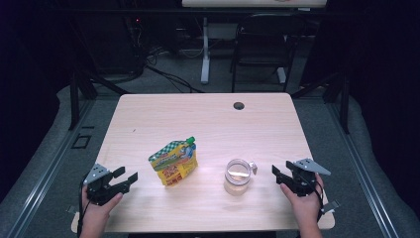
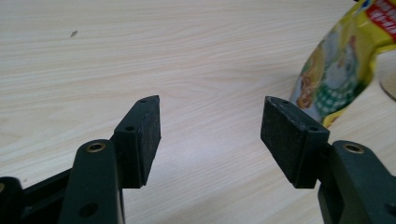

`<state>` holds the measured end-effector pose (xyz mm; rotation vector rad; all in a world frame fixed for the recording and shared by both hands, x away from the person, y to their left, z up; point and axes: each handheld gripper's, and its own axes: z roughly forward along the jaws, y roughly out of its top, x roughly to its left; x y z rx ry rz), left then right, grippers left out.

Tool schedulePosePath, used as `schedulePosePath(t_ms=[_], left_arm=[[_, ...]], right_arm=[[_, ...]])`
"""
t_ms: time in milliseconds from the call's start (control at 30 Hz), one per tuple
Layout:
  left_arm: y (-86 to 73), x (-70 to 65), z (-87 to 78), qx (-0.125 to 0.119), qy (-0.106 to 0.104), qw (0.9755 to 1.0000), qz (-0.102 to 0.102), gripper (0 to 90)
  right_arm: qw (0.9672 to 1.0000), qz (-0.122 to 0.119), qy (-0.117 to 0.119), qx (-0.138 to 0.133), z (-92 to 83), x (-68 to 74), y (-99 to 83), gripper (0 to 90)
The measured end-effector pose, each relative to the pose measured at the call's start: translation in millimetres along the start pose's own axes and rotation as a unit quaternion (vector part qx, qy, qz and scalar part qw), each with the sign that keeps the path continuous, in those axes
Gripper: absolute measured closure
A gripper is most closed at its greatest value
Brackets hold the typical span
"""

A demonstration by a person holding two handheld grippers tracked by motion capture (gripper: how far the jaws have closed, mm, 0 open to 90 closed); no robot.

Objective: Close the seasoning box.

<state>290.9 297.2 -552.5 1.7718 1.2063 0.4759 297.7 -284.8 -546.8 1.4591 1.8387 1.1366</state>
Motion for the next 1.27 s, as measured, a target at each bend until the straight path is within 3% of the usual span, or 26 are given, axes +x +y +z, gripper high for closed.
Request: schedulePosePath(t_ms=[300, 600, 1033, 1267], left_arm=[[-3.9, 8.4, 7.7, 0.023, 0.029, 0.9993, -0.003, 37.9], [-5.7, 15.2, 9.1, 0.028, 0.038, 0.9985, -0.028, 37.6], [-5.3, 16.5, 10.0, 0.032, 0.044, 0.9982, -0.025, 37.5], [-3.2, 17.8, 8.9, 0.006, 0.027, 0.9995, -0.015, 38.0]], right_arm=[[0.9998, 0.013, -0.005, 0.016, 5.7, -6.0, -4.6, 40.0], [0.9995, 0.003, -0.009, 0.029, 10.5, -1.6, -7.1, 40.1], [0.9992, -0.01, 0.0, 0.039, 13.8, 6.7, -8.1, 40.0], [0.9992, -0.011, 0.001, 0.04, 13.3, 5.7, -8.2, 39.4]])
